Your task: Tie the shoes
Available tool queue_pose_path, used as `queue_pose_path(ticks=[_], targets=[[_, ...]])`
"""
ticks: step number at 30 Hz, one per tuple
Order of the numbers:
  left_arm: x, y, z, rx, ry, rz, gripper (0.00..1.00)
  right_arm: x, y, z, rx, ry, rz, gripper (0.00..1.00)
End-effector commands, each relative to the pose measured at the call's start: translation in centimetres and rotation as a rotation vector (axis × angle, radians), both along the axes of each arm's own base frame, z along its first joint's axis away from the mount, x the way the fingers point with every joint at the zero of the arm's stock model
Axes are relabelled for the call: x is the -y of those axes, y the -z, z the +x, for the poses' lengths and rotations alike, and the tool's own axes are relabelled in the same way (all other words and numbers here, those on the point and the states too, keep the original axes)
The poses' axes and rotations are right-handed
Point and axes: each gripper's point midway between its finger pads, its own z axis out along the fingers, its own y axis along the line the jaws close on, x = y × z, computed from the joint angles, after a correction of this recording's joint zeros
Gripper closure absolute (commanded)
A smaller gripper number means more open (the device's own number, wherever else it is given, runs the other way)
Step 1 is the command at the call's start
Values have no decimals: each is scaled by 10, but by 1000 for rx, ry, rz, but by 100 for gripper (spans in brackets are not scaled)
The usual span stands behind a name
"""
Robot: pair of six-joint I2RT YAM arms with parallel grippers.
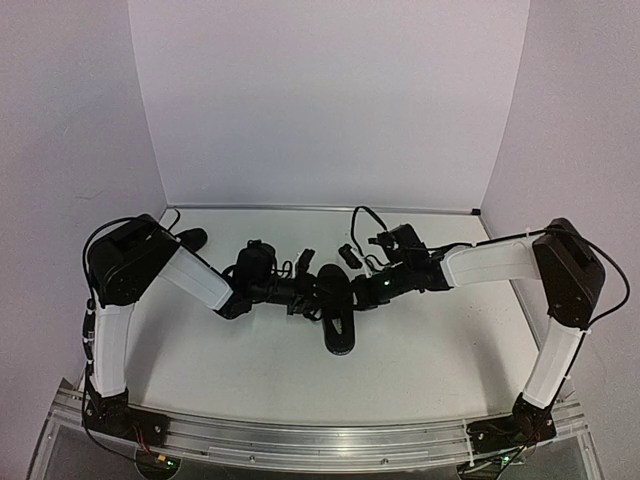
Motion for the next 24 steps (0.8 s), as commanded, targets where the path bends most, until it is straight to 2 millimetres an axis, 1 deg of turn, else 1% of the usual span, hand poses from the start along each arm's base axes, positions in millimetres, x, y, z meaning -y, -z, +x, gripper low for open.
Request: queue_pose_path(ticks=[1,4,7,10,13,14,16,19,22,24], targets=[[-15,-33,12,139,-17,96,69,4,-19,3,58,30,9,100],[-31,-40,16,199,-31,201,63,12,-13,-1,41,46,-25,100],[-54,-52,26,242,-69,266,58,18,-9,-2,41,63,-45,100],[-77,-56,31,283,-81,360,52,22,-10,-3,43,73,-55,100],[-100,-40,33,358,-45,559,50,26,-11,-4,44,80,-64,100],[-109,-30,35,360,-40,629,49,27,-10,-4,44,84,-68,100],[-119,-17,40,341,-41,716,50,28,-10,-5,43,83,-71,100],[-112,-2,39,285,-26,704,53,28,-8,-5,40,79,-74,100],[-101,7,38,234,-38,627,56,28,-7,-5,37,76,-75,100],[-98,17,39,201,-54,607,60,28,-6,-6,34,74,-76,100]])
